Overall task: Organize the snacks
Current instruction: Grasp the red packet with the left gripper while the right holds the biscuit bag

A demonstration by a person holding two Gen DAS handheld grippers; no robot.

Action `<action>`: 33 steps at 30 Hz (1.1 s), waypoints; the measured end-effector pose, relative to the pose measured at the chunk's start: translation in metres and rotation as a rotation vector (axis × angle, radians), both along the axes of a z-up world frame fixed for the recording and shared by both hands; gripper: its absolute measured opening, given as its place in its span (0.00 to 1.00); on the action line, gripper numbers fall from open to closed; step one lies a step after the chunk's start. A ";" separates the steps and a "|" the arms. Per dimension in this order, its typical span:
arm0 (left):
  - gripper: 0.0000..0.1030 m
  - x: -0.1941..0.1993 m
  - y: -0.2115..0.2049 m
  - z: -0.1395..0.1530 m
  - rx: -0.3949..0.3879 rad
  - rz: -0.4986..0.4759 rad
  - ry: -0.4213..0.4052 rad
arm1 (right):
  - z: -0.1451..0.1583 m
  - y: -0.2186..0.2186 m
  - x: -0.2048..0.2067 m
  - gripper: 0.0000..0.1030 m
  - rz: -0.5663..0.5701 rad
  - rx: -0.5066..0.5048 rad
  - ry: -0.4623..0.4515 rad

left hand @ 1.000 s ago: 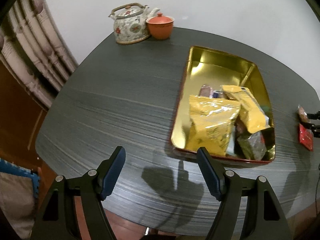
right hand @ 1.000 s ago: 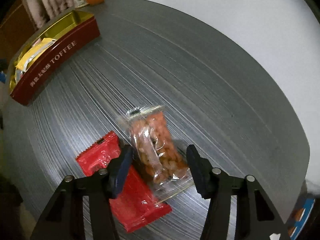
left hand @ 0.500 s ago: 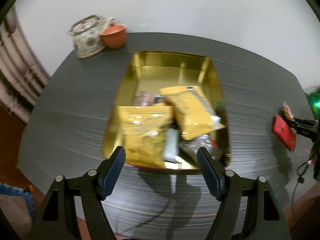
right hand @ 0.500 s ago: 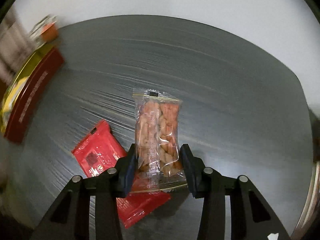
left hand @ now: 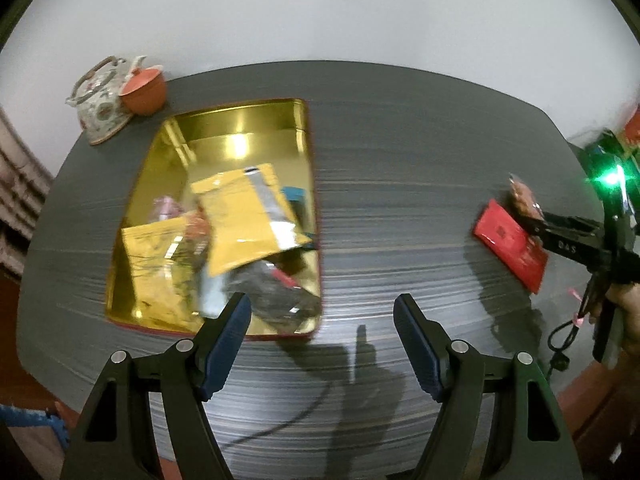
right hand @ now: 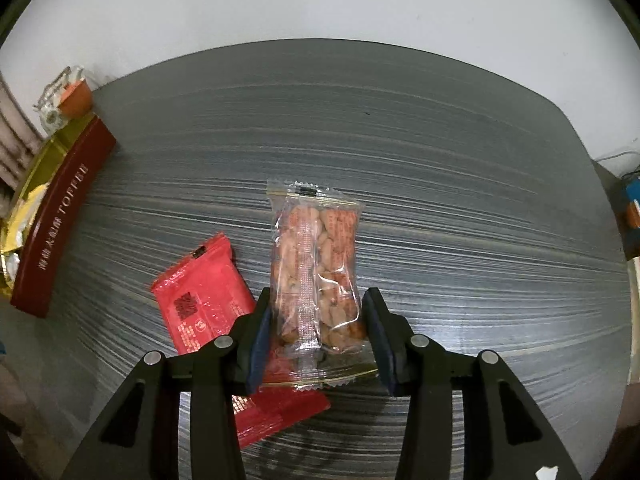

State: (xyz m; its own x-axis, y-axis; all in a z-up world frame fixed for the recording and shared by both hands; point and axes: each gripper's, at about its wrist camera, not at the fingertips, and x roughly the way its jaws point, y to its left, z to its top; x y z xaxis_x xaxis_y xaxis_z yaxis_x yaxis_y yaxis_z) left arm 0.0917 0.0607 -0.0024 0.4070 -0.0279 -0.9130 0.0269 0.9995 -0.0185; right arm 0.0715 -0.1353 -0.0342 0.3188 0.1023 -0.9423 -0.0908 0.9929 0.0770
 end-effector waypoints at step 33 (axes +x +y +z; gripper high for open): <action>0.72 0.055 -0.151 -0.043 -0.129 -0.003 0.160 | 0.007 -0.153 -0.030 0.37 -0.082 -0.069 -0.201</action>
